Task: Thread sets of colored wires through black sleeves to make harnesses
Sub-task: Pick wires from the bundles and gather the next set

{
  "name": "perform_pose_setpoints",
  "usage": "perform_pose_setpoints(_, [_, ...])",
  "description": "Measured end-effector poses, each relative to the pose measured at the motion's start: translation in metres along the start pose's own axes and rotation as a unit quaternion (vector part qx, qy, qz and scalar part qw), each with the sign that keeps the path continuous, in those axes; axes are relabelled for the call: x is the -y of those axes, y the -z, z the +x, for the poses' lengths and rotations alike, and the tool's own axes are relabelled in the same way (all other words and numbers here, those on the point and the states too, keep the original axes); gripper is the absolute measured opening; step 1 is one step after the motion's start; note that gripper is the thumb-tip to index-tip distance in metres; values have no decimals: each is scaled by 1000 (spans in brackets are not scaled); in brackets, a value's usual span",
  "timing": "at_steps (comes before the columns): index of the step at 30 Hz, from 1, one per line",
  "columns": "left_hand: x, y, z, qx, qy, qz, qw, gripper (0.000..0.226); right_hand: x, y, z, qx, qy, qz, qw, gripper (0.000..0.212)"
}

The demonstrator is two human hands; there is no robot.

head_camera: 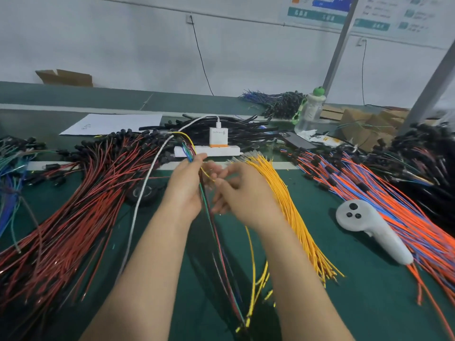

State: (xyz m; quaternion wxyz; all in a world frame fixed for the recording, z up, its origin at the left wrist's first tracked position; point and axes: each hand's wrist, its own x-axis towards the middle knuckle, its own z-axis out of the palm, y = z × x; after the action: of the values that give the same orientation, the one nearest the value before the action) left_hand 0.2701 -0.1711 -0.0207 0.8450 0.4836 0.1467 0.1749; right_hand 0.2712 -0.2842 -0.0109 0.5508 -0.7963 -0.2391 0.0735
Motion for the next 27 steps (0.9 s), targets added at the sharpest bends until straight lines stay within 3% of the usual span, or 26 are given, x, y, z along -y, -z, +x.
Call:
perform_pose_setpoints(3, [-3, -17, -4, 48, 55, 5, 997, 25, -5, -3, 4, -113, 51, -100, 987, 15])
perform_pose_setpoints(6, [-1, -33, -8, 27, 62, 7, 998, 26, -8, 14, -3, -68, 76, -119, 988, 18])
perform_pose_setpoints(8, [-6, -39, -11, 38, 88, -69, 993, 28, -14, 39, -6, -45, 40, -91, 994, 20])
perform_pose_setpoints(9, [-11, -41, -13, 70, 124, -153, 978, 29, -21, 56, -5, -83, 17, -93, 992, 21])
perform_pose_setpoints(12, [-31, -51, -26, 200, 223, -408, 862, 28, -51, 116, 4, -278, -74, -185, 940, 18])
perform_pose_setpoints(13, [-35, -59, -33, 230, 228, -434, 841, 27, -62, 133, 7, -305, -114, -228, 918, 19])
perform_pose_setpoints(15, [-38, -81, -44, 264, 235, -453, 818, 24, -82, 159, 15, -281, -185, -290, 896, 24])
perform_pose_setpoints(18, [-37, -117, -47, 272, 228, -428, 831, 22, -101, 177, 26, -241, -255, -309, 884, 23])
perform_pose_setpoints(21, [-29, -144, -32, 252, 206, -349, 879, 27, -108, 184, 39, -186, -312, -346, 865, 27])
perform_pose_setpoints(24, [-13, -157, -12, 243, 209, -259, 911, 25, -108, 187, 50, -138, -336, -384, 849, 35])
perform_pose_setpoints(27, [3, -159, 3, 230, 224, -212, 923, 24, -110, 189, 59, -92, -341, -414, 839, 26])
